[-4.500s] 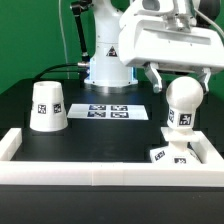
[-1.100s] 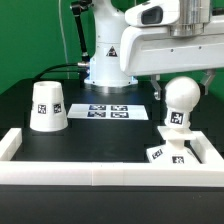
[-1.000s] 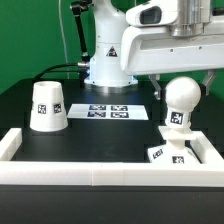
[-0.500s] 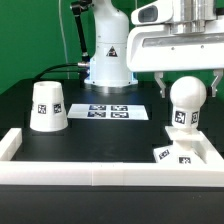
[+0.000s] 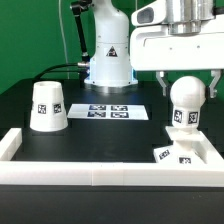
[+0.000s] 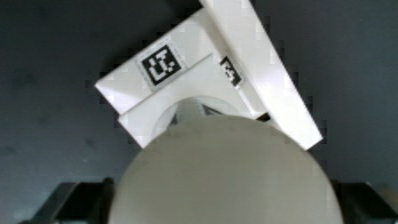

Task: Assemble lamp

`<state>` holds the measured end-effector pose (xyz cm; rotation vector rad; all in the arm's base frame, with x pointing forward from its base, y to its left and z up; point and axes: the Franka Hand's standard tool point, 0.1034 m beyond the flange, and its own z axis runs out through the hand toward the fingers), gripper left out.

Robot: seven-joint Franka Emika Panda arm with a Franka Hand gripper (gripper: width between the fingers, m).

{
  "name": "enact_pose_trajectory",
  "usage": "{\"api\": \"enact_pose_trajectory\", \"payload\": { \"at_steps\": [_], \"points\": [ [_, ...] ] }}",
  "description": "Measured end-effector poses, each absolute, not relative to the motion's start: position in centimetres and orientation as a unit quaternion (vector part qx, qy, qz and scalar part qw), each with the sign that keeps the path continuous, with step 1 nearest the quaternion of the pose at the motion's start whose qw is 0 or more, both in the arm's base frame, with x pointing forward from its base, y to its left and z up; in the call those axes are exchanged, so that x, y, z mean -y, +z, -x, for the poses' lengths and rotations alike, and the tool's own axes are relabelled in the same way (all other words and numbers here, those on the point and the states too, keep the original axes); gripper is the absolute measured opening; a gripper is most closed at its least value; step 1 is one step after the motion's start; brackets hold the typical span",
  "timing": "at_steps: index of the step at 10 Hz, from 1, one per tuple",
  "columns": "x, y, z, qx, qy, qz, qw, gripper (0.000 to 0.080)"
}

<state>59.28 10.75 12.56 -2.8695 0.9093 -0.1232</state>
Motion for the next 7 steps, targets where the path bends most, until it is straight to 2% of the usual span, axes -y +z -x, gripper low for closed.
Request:
{"api": "enact_pose_trajectory", "payload": {
  "at_steps": [5, 7],
  "points": [
    [-10.60, 12.44, -59.36, -0.506, -0.005, 0.857, 0.094, 0.0580],
    [-10.57, 12.42, -59.46, -0.546, -0.001, 0.832, 0.097, 0.0580]
  ]
}}
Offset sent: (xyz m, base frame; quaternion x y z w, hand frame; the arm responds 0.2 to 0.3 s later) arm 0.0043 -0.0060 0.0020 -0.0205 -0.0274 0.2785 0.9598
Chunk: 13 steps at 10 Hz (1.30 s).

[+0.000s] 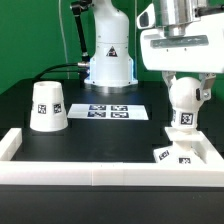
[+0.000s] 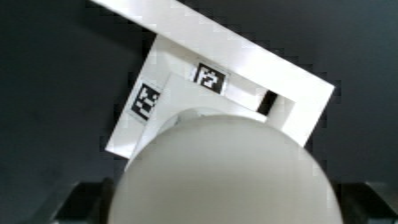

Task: Assemble lamp

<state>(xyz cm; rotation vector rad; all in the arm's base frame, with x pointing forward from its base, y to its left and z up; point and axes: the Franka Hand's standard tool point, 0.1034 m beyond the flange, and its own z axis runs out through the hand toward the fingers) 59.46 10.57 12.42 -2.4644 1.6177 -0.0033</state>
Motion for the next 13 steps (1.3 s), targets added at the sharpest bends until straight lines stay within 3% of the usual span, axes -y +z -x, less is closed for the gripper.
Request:
{"api": "enact_pose_trajectory", "payload": {
  "at_steps": [3, 4, 5, 13],
  "points": [
    [-10.74, 12.43, -59.45, -0.558, 0.002, 0.824, 0.100, 0.0588],
    [-10.75, 12.43, -59.44, -0.539, 0.000, 0.837, 0.099, 0.0675],
    [-10.83, 12.45, -59.40, -0.502, -0.003, 0.859, 0.096, 0.0695],
    [-10.80, 12.41, -59.37, -0.184, -0.036, 0.979, 0.083, 0.0699]
  ]
}}
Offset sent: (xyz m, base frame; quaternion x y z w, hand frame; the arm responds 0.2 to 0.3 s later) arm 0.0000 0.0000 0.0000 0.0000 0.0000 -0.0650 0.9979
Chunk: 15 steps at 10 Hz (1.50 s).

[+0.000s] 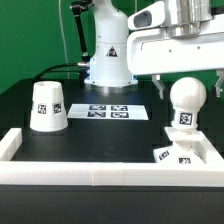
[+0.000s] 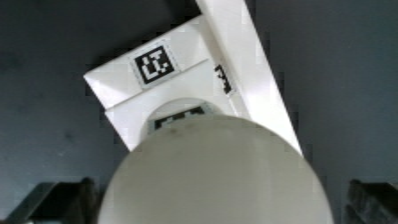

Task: Assemble lamp

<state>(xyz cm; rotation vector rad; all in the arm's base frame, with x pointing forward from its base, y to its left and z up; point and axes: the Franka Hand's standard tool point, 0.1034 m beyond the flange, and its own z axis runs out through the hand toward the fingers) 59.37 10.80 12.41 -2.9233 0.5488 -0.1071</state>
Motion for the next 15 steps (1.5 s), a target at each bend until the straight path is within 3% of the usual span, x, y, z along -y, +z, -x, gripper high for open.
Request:
{"api": "enact_pose_trajectory", "payload": {
  "at_steps": [2, 5, 11, 15],
  "points": [
    [-10.79, 12.41, -59.37, -0.109, -0.042, 0.990, 0.080, 0.0699],
    [-10.89, 12.45, -59.62, 0.121, -0.063, 0.990, 0.038, 0.0699],
    [-10.45, 12.38, -59.71, 0.302, -0.067, 0.951, 0.021, 0.0699],
    [-10.43, 12.00, -59.17, 0.509, -0.045, 0.860, -0.006, 0.0699]
  ]
}}
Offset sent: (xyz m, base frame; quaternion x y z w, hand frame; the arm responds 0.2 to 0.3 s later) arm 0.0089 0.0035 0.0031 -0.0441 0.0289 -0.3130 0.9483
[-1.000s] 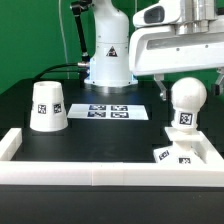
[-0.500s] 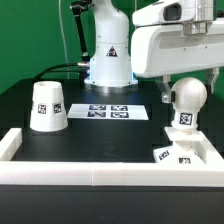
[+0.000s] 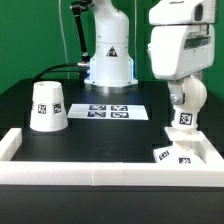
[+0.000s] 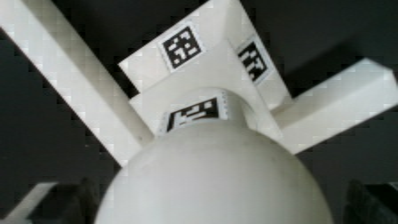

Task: Assemble lamp

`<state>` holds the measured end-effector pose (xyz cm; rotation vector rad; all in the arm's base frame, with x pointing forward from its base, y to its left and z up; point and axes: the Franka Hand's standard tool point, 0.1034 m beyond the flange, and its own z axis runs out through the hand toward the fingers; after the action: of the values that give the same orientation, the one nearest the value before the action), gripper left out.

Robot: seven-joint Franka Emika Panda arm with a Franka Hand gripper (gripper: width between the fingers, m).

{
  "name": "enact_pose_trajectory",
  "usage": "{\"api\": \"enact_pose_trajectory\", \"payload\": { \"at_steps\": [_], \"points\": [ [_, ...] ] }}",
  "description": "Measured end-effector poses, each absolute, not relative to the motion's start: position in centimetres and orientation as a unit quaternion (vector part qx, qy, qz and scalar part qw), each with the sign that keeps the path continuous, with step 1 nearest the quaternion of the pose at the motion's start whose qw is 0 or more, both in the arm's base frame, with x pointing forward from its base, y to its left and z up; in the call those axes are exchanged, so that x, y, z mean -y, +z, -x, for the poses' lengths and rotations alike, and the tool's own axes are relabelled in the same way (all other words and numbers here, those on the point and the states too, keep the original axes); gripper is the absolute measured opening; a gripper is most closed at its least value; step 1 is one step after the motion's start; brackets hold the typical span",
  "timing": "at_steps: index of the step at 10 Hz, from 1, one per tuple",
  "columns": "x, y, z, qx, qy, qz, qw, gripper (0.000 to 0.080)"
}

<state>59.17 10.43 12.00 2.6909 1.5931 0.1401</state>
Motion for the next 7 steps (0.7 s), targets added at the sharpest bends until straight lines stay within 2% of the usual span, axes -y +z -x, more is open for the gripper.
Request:
{"api": "enact_pose_trajectory", "payload": {
  "at_steps": [3, 7],
  "points": [
    [-11.06, 11.98, -59.38, -0.616, 0.034, -0.787, 0.029, 0.0699],
    [-10.67, 11.85, -59.70, -0.681, 0.029, -0.731, 0.035, 0.0699]
  ]
}}
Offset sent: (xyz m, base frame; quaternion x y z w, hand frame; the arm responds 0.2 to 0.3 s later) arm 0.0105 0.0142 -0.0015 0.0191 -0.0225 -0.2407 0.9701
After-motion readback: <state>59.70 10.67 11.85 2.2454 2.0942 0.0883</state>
